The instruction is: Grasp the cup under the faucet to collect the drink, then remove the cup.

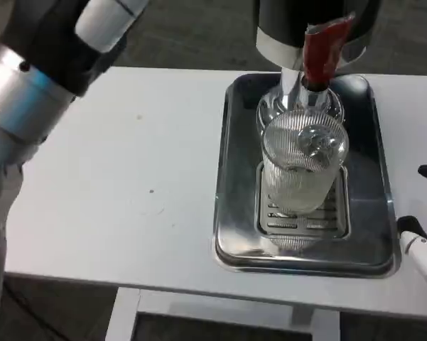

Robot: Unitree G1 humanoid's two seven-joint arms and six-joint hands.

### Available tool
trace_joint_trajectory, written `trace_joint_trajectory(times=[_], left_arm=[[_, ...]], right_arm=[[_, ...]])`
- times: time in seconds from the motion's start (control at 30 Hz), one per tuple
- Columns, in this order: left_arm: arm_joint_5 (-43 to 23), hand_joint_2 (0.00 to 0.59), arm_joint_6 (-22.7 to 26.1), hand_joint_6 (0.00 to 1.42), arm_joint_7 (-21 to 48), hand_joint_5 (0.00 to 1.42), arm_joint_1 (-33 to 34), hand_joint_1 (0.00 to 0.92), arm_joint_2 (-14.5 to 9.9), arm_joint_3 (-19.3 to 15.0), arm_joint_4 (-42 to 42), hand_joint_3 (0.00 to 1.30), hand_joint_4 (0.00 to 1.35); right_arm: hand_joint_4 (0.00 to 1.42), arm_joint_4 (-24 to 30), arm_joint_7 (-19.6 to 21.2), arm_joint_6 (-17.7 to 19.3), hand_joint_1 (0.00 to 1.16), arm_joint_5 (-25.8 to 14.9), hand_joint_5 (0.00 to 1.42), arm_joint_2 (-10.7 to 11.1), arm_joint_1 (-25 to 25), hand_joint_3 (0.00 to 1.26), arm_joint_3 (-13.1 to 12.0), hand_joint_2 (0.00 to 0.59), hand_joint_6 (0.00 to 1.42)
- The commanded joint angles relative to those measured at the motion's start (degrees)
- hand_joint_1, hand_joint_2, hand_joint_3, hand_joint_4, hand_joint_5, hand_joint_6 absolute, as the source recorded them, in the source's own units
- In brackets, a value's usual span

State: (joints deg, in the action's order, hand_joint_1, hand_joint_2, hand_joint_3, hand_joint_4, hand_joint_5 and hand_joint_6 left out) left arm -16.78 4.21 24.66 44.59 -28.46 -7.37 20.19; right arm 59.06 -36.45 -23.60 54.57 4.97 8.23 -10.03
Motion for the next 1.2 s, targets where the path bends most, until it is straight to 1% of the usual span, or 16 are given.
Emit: trace_joint_trajectory(times=[0.03, 0.13, 0.2, 0.4, 0.6, 0.77, 0.93, 1.2], left_arm=[[-3.3, 0.120, 3.8, 0.36, 4.1, 0.37, 3.9, 0.000, -0.4, 1.6, -3.0, 0.30, 0.24], [-4.3, 0.121, 5.4, 0.33, 5.3, 0.34, 5.7, 0.000, 0.3, 2.5, -3.9, 0.28, 0.22], [-4.6, 0.112, 6.3, 0.33, 5.7, 0.34, 6.5, 0.000, 0.9, 3.0, -3.8, 0.27, 0.21], [-4.2, 0.112, 9.5, 0.31, 8.4, 0.34, 7.0, 0.000, 0.0, 5.0, -4.8, 0.27, 0.21], [-2.1, 0.112, 10.5, 0.28, 9.9, 0.30, 2.8, 0.000, 0.0, 6.5, -6.2, 0.25, 0.18], [-1.2, 0.111, 10.6, 0.27, 11.4, 0.30, 1.1, 0.000, -0.2, 8.0, -7.5, 0.24, 0.18], [1.2, 0.109, 9.1, 0.27, 12.8, 0.30, 0.8, 0.000, -0.6, 9.5, -8.9, 0.23, 0.17], [8.6, 0.100, 2.5, 0.25, 14.6, 0.28, 1.5, 0.000, -2.1, 12.6, -9.5, 0.22, 0.17]], right_arm=[[0.00, 0.9, 1.2, 0.9, 0.38, -0.7, 0.00, -0.5, 1.1, 0.13, -0.3, 0.461, 0.10], [0.00, 0.9, 1.5, 1.1, 0.38, -1.0, 0.00, -0.6, 1.3, 0.13, -0.5, 0.461, 0.10], [0.00, 0.9, 1.6, 1.2, 0.38, -1.4, 0.00, -0.6, 1.5, 0.13, -0.7, 0.461, 0.10], [0.00, 0.9, 2.0, 1.2, 0.38, -2.6, 0.00, -0.3, 2.0, 0.13, -1.3, 0.461, 0.10], [0.00, 0.9, 2.2, 1.0, 0.38, -3.6, 0.00, 0.2, 2.2, 0.13, -1.6, 0.461, 0.10], [0.00, 0.9, 2.0, 0.5, 0.38, -4.1, 0.00, 0.7, 1.9, 0.13, -1.6, 0.461, 0.10], [0.00, 0.9, 1.9, 0.2, 0.38, -4.5, 0.00, 1.2, 1.8, 0.13, -1.7, 0.461, 0.10], [0.00, 0.9, 2.0, -0.9, 0.38, -4.8, 0.00, 1.6, 2.1, 0.13, -1.4, 0.461, 0.10]])
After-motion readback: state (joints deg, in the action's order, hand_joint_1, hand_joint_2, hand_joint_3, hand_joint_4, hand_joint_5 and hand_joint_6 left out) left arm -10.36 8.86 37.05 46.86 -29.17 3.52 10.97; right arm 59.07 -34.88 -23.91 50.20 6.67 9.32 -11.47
